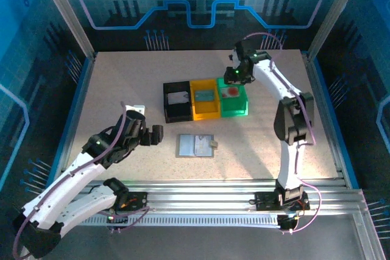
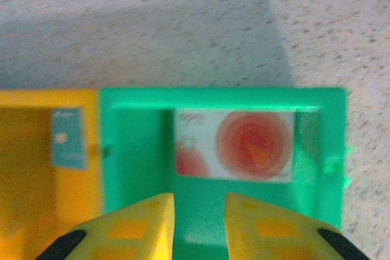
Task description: Take the credit cards out of the card holder
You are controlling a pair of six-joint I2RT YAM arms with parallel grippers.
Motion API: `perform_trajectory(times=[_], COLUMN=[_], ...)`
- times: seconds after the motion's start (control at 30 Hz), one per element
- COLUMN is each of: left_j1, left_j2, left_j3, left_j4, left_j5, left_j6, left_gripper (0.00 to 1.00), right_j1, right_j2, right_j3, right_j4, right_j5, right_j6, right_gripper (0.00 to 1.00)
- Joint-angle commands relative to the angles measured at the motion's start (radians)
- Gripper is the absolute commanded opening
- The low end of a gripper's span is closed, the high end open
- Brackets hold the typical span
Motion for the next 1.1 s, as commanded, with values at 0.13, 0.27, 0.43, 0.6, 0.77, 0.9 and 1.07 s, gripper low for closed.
perform_trajectory(times=[0.13,0.27,0.43,0.6,0.77,0.9,1.07], left_j1=[0.008,-0.009,-0.093,-0.177,-0.204,-0.203,-0.21], left_j2=[0.136,0.206,0.306,0.458,0.576,0.632,0.702], left_j3=[0.094,0.088,0.079,0.096,0.104,0.101,0.11], left_j4=[-0.054,0.015,0.113,0.201,0.287,0.364,0.418], left_j5=[0.17,0.302,0.308,0.292,0.297,0.32,0.346], left_j6=[-0.084,-0.212,-0.351,-0.425,-0.474,-0.506,-0.537], left_gripper=[0.96,0.89,0.86,0.84,0.81,0.77,0.72], right_j1=[0.149,0.191,0.225,0.218,0.18,0.162,0.151], right_j2=[-0.336,-0.452,-0.581,-0.714,-0.828,-0.89,-0.937], right_j3=[-0.405,-0.62,-0.793,-0.894,-0.931,-0.931,-0.957], right_j4=[0.19,0.289,0.337,0.339,0.3,0.266,0.246], right_j5=[-0.078,-0.139,-0.129,-0.091,-0.08,-0.08,-0.081], right_j6=[0.08,0.144,0.172,0.165,0.15,0.137,0.134], right_gripper=[0.29,0.28,0.28,0.28,0.28,0.29,0.29])
